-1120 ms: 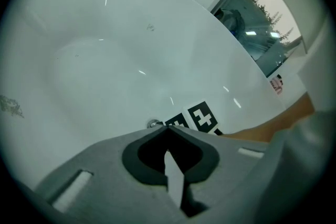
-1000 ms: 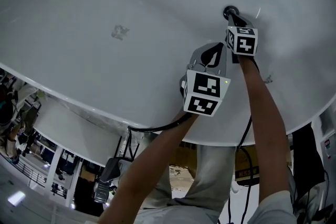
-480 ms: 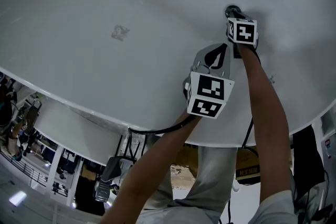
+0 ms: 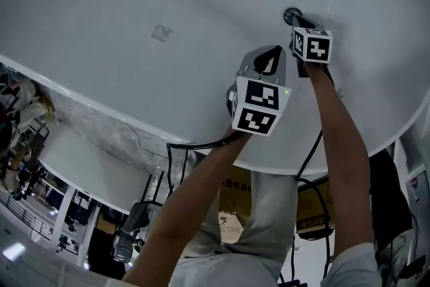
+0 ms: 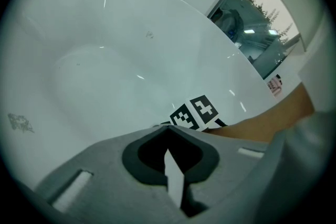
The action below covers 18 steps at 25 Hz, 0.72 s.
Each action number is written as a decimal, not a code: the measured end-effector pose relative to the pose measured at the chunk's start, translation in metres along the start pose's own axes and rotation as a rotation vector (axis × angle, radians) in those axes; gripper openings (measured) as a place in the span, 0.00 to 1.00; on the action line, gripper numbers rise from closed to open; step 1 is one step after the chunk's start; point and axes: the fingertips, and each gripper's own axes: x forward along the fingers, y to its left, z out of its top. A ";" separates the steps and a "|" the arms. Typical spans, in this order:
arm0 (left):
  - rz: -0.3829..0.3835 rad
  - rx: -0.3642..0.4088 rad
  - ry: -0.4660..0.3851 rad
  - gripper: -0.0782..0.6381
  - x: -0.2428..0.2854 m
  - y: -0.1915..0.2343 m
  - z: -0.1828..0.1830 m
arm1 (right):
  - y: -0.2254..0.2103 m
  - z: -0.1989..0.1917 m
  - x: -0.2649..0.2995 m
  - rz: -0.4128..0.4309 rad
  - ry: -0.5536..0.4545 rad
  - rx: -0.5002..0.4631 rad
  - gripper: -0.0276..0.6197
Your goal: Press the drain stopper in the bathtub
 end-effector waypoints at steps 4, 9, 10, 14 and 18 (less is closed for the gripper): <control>0.018 0.006 -0.028 0.12 -0.017 -0.004 0.011 | 0.014 0.020 -0.028 0.016 -0.057 0.028 0.05; 0.036 0.011 -0.064 0.12 -0.043 -0.014 0.025 | 0.034 0.041 -0.073 0.041 -0.136 0.043 0.05; 0.036 0.013 -0.068 0.12 -0.051 -0.018 0.027 | 0.038 0.043 -0.086 0.045 -0.147 0.046 0.05; 0.047 0.004 -0.082 0.12 -0.085 -0.030 0.033 | 0.055 0.052 -0.140 0.060 -0.197 0.038 0.05; 0.044 0.019 -0.104 0.12 -0.117 -0.049 0.040 | 0.070 0.058 -0.193 0.073 -0.250 0.018 0.05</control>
